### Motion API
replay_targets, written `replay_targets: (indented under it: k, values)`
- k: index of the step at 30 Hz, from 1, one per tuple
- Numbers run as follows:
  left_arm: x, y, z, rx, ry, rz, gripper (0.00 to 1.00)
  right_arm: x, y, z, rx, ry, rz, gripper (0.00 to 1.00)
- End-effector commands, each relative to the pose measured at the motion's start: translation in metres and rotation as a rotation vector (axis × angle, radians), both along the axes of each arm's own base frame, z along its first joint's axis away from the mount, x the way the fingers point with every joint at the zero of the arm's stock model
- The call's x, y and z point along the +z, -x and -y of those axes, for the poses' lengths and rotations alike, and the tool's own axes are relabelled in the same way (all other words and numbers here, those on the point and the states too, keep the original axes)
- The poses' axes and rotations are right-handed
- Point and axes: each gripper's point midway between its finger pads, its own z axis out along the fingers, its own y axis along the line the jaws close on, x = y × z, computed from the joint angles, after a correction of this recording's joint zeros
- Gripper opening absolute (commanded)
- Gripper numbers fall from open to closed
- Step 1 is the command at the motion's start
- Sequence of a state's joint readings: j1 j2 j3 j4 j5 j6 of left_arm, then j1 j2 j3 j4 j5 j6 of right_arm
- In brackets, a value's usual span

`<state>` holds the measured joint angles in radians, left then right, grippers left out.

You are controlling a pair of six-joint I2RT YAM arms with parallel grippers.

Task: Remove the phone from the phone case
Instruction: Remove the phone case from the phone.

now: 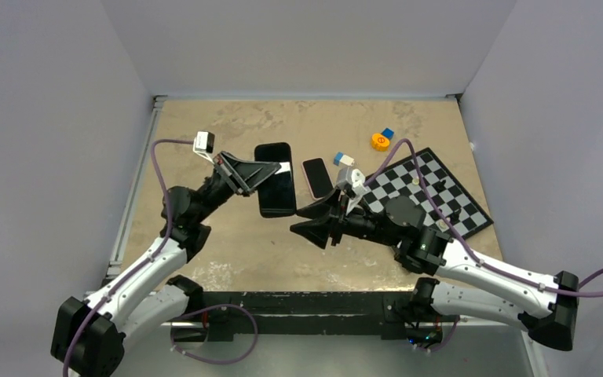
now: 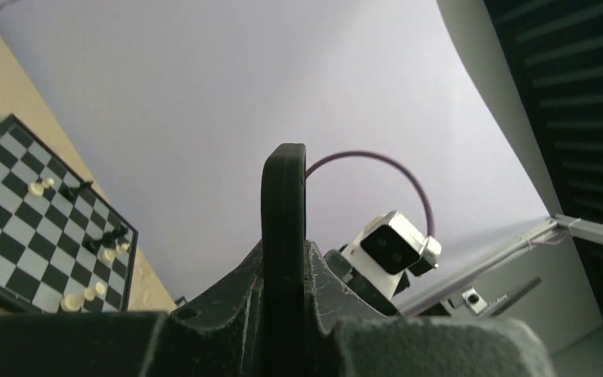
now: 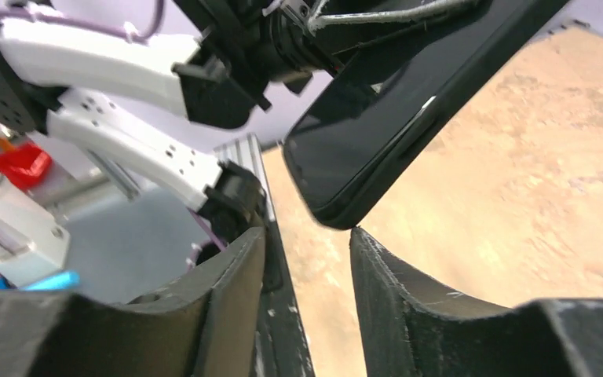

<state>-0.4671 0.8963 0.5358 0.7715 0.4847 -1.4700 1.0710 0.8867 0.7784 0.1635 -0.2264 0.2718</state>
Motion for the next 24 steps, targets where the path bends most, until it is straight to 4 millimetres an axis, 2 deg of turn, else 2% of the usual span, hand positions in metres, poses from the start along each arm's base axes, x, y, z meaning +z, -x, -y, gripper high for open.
replay_targets:
  k: [1,2,5,9,13,19,24]
  values:
    - [0.038,-0.028,-0.032,0.230,0.232,0.098,0.00,0.046,0.010,0.003,0.035,-0.306,-0.087,0.51]
    - [0.051,-0.025,-0.037,0.226,0.307,0.147,0.00,0.050,0.009,0.002,0.036,-0.328,-0.078,0.52]
    - [0.068,-0.026,-0.037,0.189,0.431,0.178,0.00,0.055,-0.002,-0.008,0.001,-0.316,-0.060,0.53]
    - [0.086,-0.017,-0.033,0.208,0.417,0.266,0.00,0.063,-0.022,-0.013,-0.078,-0.363,-0.069,0.53]
    - [0.090,-0.018,-0.035,0.220,0.432,0.273,0.00,0.052,-0.051,-0.010,-0.229,-0.408,-0.215,0.51]
    - [0.099,-0.014,-0.035,0.215,0.456,0.281,0.00,0.051,-0.054,-0.012,-0.235,-0.410,-0.192,0.48]
    - [0.104,-0.012,-0.033,0.203,0.470,0.280,0.00,0.063,-0.050,-0.017,-0.199,-0.430,-0.107,0.46]
